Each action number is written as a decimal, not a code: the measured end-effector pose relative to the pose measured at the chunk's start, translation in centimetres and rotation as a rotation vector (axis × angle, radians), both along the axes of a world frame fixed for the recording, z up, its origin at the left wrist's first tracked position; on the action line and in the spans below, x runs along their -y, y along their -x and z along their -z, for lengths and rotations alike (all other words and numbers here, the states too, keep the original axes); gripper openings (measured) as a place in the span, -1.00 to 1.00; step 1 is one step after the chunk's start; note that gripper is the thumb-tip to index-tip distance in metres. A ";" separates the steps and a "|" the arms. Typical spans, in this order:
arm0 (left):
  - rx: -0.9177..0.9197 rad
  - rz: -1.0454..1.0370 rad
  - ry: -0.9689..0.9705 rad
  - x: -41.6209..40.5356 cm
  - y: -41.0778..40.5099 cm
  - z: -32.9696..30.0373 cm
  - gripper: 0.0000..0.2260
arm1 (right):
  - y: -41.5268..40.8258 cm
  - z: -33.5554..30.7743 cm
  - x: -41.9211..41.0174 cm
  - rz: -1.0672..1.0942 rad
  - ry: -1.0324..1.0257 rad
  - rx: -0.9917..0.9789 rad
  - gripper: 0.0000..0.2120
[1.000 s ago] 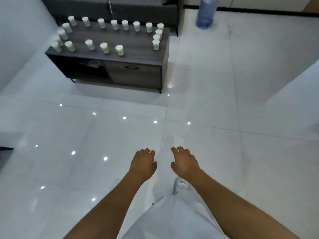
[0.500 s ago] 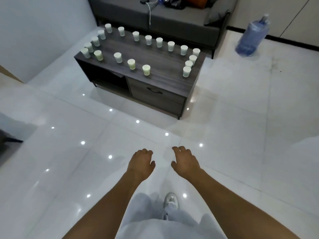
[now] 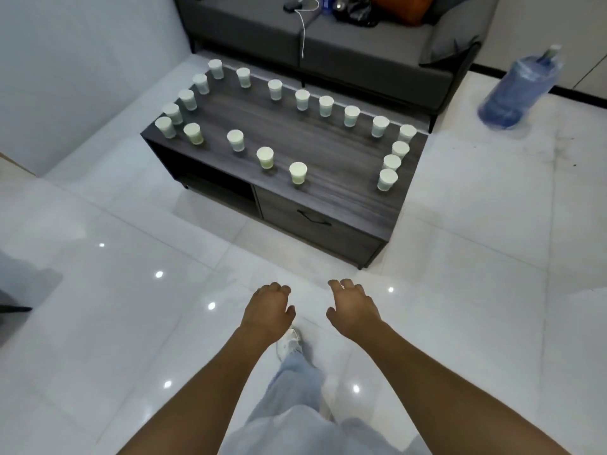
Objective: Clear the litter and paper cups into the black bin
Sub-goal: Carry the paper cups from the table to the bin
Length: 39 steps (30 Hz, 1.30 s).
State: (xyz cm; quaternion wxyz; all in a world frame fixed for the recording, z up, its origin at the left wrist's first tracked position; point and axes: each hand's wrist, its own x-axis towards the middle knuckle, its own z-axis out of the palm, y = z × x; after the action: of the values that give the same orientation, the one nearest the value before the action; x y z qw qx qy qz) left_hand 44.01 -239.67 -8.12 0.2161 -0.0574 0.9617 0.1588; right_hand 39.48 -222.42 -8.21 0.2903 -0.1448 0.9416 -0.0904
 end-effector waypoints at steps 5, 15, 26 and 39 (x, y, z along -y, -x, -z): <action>0.022 0.003 0.015 6.2 7.7 -0.3 -0.63 | 8.1 -0.3 6.9 0.011 0.023 0.012 -0.48; 0.069 -0.021 0.020 14.2 19.0 0.6 -0.63 | 20.9 0.1 14.4 -0.013 0.003 0.072 -0.49; 0.100 -0.016 0.027 21.6 37.0 2.3 -0.61 | 37.3 2.8 21.1 0.072 0.005 0.162 -0.54; 0.211 0.136 0.012 27.7 51.1 7.3 -0.63 | 48.6 7.2 25.6 0.336 0.002 0.218 -0.45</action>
State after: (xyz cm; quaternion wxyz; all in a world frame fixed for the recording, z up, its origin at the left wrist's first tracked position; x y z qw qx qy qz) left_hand -7.12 -267.32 -15.44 0.3261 -0.0099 0.9361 0.1313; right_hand -9.11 -247.98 -15.40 0.3714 0.0246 0.9153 -0.1536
